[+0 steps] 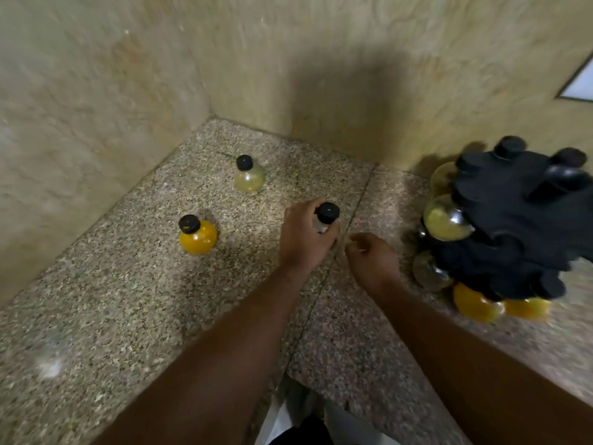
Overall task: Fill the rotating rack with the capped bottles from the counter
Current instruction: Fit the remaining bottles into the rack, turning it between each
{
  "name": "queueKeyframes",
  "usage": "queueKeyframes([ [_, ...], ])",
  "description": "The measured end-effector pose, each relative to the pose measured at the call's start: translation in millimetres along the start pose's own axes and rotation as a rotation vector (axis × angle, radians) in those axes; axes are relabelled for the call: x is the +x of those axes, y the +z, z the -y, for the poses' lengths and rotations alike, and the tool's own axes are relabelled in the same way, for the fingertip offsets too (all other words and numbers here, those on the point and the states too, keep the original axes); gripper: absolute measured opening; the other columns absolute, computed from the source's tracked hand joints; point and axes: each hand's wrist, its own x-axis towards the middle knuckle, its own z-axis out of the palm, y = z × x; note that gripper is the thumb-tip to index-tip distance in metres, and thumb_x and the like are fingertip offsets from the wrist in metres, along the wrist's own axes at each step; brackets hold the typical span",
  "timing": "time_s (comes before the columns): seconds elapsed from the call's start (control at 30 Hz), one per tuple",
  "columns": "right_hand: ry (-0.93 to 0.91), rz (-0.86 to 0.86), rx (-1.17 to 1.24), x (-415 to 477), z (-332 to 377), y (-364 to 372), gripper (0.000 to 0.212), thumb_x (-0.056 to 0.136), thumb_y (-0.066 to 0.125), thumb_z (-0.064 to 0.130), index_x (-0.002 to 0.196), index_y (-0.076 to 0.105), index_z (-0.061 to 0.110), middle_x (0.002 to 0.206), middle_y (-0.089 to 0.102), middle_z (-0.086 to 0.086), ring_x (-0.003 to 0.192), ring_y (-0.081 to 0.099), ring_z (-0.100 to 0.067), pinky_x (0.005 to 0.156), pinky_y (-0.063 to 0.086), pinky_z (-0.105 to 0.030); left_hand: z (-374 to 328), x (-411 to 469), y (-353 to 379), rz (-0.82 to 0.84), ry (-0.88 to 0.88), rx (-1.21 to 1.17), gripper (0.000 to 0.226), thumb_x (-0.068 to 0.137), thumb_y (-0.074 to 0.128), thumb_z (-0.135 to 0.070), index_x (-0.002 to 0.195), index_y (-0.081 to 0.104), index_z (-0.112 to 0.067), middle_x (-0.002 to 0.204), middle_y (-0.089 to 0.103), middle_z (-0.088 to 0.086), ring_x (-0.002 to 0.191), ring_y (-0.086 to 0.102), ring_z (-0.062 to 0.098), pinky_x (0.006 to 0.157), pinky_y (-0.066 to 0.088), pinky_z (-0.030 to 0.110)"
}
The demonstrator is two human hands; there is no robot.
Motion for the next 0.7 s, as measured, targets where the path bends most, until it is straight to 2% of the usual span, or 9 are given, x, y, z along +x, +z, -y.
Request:
queueKeyframes([
  [0.07,0.019,-0.090,0.077,-7,-6,-17,0.028,0.094,0.059,0.032,0.118,0.070,0.020,0.110,0.073,-0.002,0.101,0.066,-0.023,0.081,0.046,-0.028,-18,-7,6,0.024,0.020,-0.014,0.053,0.080,0.077,-0.044,0.126,0.065,-0.019,0.118,0.068,0.000,0.114,0.054,0.021,0.091,0.050,0.034],
  [0.2,0.063,-0.180,0.303,-28,-26,-60,0.022,0.095,0.056,0.035,0.095,0.069,0.018,0.084,0.065,0.000,0.080,0.059,-0.020,0.070,0.043,-0.031,-58,-31,22,0.073,0.082,-0.064,0.052,0.080,0.078,-0.044,0.122,0.067,-0.016,0.115,0.068,0.003,0.111,0.057,0.022,0.090,0.051,0.034],
  [0.27,0.100,-0.238,0.432,-38,-36,-82,0.025,0.094,0.055,0.036,0.088,0.071,0.018,0.081,0.068,-0.003,0.076,0.059,-0.021,0.068,0.046,-0.035,-80,-44,30,0.107,0.134,-0.084,0.048,0.079,0.079,-0.042,0.119,0.069,-0.017,0.110,0.069,0.001,0.107,0.059,0.019,0.089,0.051,0.032],
  [0.37,0.199,-0.324,0.640,-48,-47,-113,0.028,0.093,0.059,0.035,0.081,0.074,0.014,0.083,0.074,-0.009,0.076,0.063,-0.023,0.069,0.050,-0.039,-109,-60,42,0.187,0.202,-0.119,0.046,0.078,0.081,-0.040,0.116,0.071,-0.018,0.109,0.071,-0.001,0.102,0.062,0.013,0.088,0.049,0.023],
  [0.4,0.233,-0.331,0.699,-49,-49,-120,0.028,0.093,0.059,0.035,0.080,0.075,0.014,0.084,0.075,-0.009,0.076,0.064,-0.024,0.069,0.051,-0.041,-115,-62,45,0.215,0.206,-0.127,0.047,0.077,0.080,-0.042,0.117,0.071,-0.018,0.109,0.072,-0.001,0.103,0.063,0.014,0.089,0.050,0.024],
  [0.47,0.276,-0.349,0.811,-56,-51,-141,0.025,0.094,0.060,0.032,0.082,0.074,0.016,0.091,0.076,-0.008,0.077,0.064,-0.025,0.070,0.052,-0.043,-131,-67,53,0.248,0.229,-0.133,0.052,0.076,0.076,-0.049,0.118,0.070,-0.019,0.110,0.071,0.000,0.104,0.064,0.016,0.090,0.054,0.034],
  [0.53,0.299,-0.361,0.894,-60,-52,-159,0.021,0.096,0.059,0.028,0.086,0.071,0.013,0.093,0.073,-0.008,0.071,0.060,-0.022,0.064,0.049,-0.038,-145,-71,59,0.265,0.269,-0.131,0.054,0.076,0.075,-0.051,0.119,0.069,-0.020,0.113,0.069,0.002,0.106,0.062,0.018,0.090,0.054,0.040],
  [0.63,0.292,-0.361,1.005,-67,-48,-183,0.019,0.098,0.060,0.023,0.093,0.068,0.006,0.083,0.068,-0.010,0.057,0.058,-0.018,0.048,0.047,-0.027,-165,-72,63,0.290,0.316,-0.123,0.054,0.078,0.076,-0.051,0.122,0.067,-0.021,0.118,0.064,0.003,0.110,0.059,0.018,0.090,0.053,0.035],
  [0.7,0.293,-0.346,1.074,-70,-43,-192,0.018,0.097,0.060,0.018,0.100,0.067,0.002,0.077,0.066,-0.011,0.048,0.059,-0.015,0.042,0.046,-0.023,-175,-70,64,0.297,0.332,-0.121,0.052,0.081,0.076,-0.048,0.124,0.066,-0.020,0.121,0.061,0.004,0.110,0.059,0.018,0.088,0.051,0.030],
])
